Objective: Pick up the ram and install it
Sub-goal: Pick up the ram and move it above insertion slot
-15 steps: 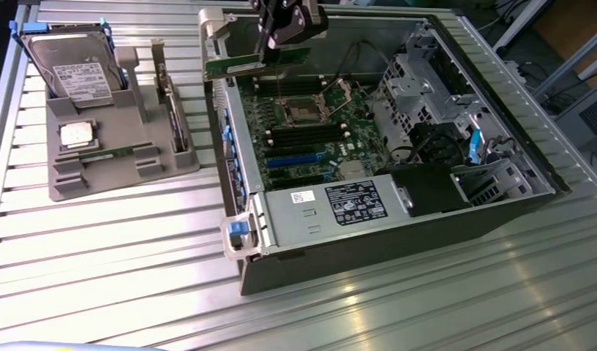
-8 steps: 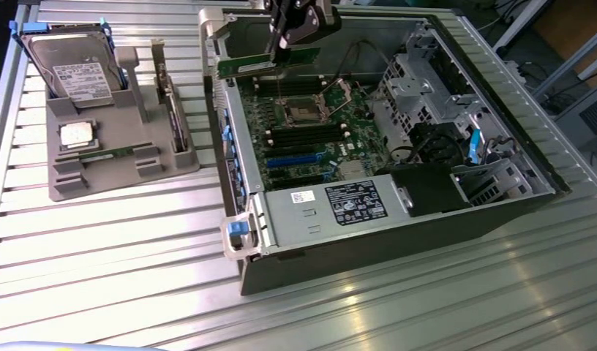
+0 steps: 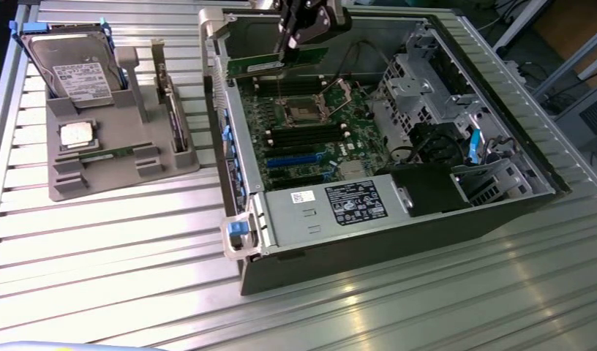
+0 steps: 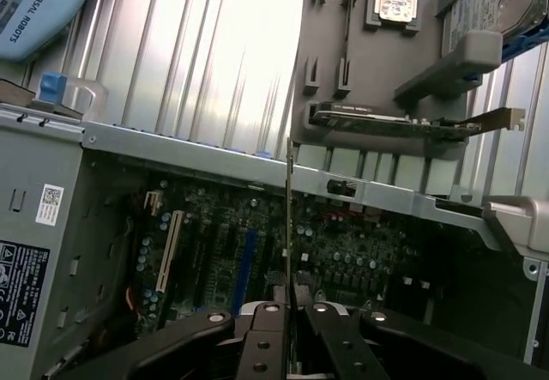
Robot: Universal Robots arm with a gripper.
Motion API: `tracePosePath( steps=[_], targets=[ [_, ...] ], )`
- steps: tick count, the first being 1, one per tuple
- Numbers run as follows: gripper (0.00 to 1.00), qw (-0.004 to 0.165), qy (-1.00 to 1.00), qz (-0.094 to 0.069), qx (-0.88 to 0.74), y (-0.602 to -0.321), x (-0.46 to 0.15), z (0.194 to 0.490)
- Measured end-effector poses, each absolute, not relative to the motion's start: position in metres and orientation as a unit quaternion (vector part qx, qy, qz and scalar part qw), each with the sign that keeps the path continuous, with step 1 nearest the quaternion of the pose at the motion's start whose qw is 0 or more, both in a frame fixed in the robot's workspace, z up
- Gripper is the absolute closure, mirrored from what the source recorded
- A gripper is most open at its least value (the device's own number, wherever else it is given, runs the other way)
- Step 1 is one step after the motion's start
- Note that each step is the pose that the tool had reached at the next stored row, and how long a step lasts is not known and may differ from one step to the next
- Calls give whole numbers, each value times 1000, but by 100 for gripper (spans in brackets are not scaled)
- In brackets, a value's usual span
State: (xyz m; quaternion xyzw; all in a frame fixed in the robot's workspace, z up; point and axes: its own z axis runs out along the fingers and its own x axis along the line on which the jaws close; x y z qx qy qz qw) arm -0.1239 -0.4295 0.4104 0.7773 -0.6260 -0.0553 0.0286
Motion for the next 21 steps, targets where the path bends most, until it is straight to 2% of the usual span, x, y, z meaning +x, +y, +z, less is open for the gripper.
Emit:
tracePosePath(
  steps=[21],
  targets=[
    [86,33,-626,-61,777,-429,-89,410]
  ],
)
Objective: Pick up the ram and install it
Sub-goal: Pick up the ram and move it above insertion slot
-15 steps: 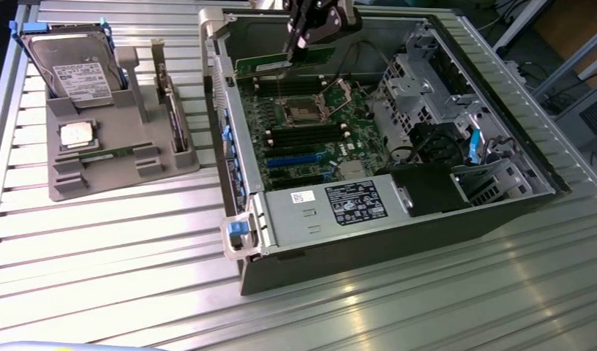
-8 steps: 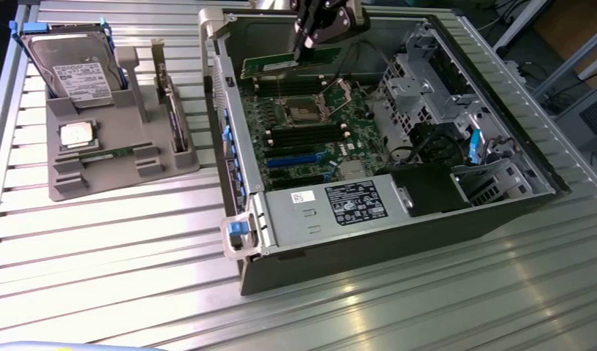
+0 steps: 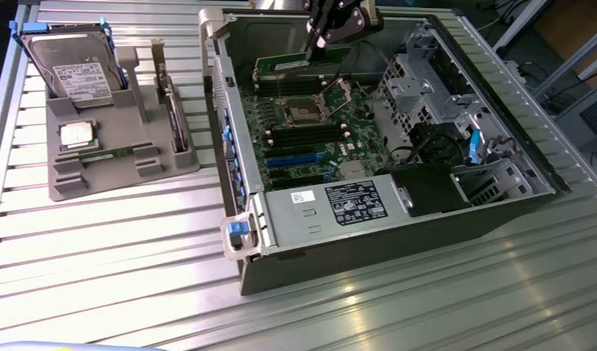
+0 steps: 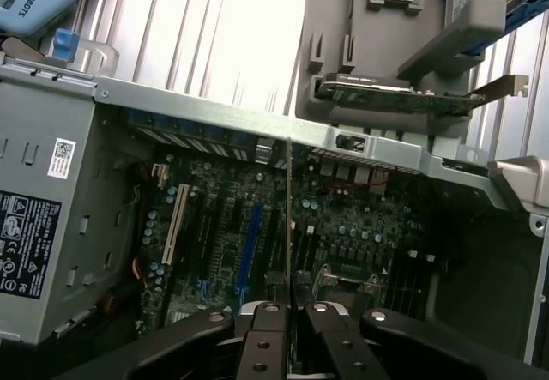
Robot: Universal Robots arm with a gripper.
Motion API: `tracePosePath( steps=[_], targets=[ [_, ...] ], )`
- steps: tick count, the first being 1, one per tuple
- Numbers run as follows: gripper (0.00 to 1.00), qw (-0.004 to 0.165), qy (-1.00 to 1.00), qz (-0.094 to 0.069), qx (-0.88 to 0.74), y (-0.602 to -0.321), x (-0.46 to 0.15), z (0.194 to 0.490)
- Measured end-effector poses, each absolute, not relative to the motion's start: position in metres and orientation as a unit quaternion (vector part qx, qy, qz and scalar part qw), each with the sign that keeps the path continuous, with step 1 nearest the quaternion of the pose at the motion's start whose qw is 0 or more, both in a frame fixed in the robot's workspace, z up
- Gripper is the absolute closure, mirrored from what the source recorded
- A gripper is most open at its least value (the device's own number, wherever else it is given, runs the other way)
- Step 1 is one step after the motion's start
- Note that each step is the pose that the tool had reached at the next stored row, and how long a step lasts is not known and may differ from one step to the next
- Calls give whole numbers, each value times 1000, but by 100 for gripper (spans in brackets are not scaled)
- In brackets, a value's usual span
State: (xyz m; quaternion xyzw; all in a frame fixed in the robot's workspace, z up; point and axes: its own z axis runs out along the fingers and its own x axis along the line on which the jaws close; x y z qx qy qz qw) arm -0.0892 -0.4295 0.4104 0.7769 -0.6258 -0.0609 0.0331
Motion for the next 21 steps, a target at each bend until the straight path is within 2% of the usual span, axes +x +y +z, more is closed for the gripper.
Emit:
tracePosePath(
  steps=[21],
  targets=[
    [86,39,-625,-68,776,-429,-53,410]
  ],
)
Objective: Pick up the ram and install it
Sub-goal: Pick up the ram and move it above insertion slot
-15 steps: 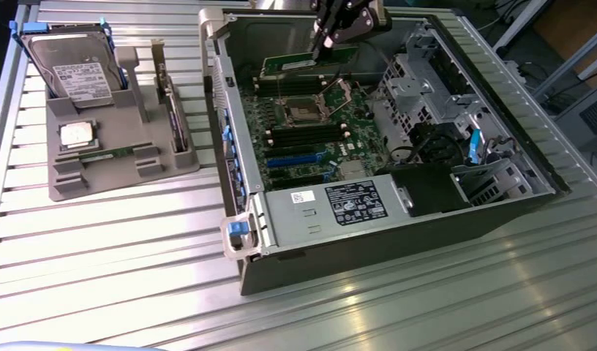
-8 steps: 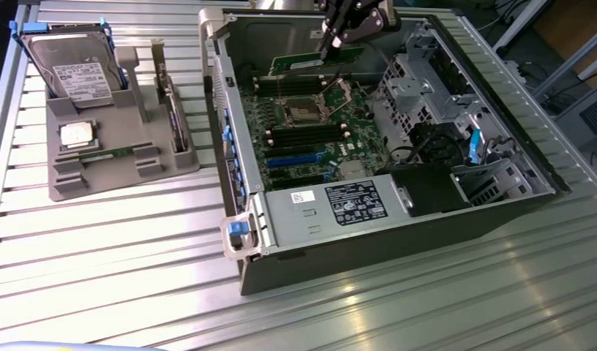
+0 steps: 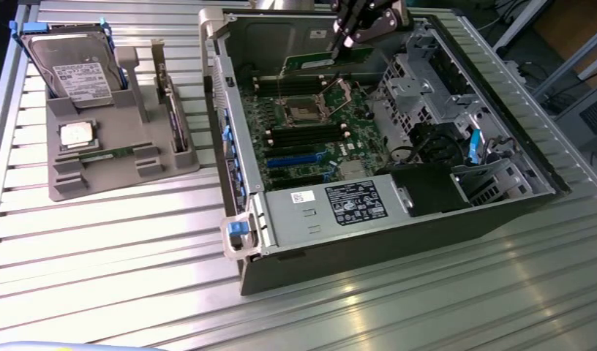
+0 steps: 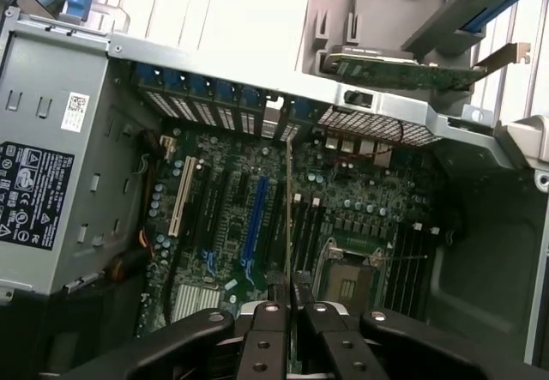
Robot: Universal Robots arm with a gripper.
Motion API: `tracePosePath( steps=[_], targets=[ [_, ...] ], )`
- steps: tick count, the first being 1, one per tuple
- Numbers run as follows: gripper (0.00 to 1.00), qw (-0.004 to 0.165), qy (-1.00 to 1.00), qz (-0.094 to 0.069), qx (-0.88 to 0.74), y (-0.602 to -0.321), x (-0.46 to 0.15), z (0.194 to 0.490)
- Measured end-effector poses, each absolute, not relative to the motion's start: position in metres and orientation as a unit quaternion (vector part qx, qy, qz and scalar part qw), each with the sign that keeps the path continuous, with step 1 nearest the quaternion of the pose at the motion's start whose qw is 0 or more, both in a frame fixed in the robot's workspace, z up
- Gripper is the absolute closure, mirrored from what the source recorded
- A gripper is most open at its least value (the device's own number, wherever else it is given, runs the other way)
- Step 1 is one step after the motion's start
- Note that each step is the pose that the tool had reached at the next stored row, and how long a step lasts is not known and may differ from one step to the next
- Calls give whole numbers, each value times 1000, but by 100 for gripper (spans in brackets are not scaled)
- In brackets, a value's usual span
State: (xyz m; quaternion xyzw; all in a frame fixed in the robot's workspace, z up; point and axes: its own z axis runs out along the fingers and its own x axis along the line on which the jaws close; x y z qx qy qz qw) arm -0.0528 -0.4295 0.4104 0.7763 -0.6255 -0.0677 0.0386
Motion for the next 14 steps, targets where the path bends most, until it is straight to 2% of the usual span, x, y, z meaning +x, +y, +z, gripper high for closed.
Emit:
tracePosePath(
  steps=[14],
  targets=[
    [86,45,-625,-76,776,-429,-16,410]
  ],
)
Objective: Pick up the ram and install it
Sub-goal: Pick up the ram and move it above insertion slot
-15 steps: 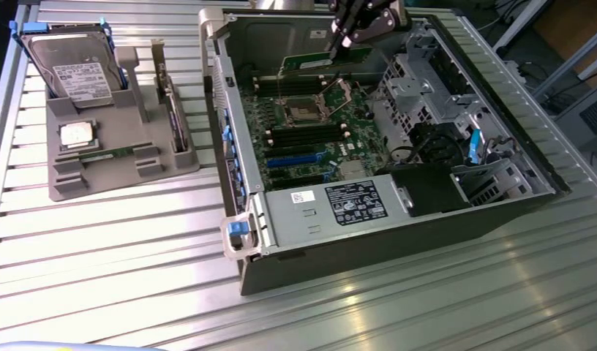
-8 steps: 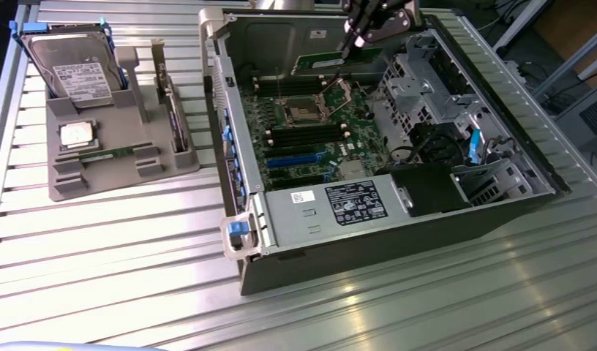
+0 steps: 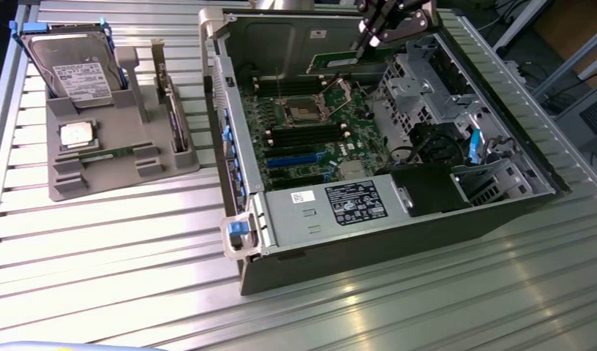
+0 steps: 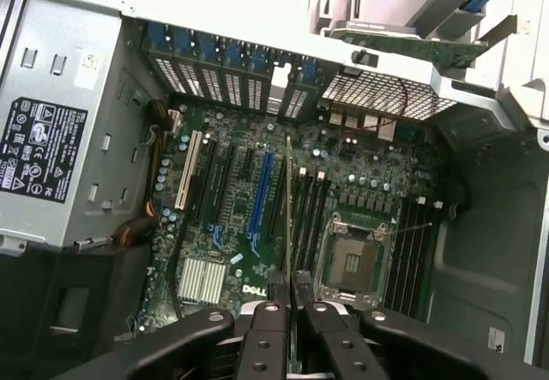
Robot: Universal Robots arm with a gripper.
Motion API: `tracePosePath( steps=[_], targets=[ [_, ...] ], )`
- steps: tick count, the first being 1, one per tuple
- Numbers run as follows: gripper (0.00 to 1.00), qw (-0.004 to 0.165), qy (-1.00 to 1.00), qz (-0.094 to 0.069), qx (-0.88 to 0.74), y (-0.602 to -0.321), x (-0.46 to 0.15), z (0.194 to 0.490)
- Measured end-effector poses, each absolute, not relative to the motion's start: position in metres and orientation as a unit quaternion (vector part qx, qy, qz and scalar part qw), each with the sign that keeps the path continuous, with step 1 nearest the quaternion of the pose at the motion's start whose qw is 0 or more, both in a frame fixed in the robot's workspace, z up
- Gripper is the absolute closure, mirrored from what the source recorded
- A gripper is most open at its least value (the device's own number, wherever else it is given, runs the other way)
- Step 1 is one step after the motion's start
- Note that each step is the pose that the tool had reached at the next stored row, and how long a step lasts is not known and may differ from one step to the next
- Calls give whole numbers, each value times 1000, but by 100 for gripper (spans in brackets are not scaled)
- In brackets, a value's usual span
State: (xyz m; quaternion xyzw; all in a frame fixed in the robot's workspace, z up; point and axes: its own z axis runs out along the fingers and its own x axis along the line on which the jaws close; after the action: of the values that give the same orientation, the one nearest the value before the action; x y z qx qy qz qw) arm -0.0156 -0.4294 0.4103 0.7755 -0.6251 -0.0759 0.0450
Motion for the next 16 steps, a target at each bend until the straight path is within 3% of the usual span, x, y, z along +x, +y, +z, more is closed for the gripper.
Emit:
tracePosePath(
  steps=[16],
  targets=[
    [86,39,-688,-80,720,-429,5,409]
  ],
)
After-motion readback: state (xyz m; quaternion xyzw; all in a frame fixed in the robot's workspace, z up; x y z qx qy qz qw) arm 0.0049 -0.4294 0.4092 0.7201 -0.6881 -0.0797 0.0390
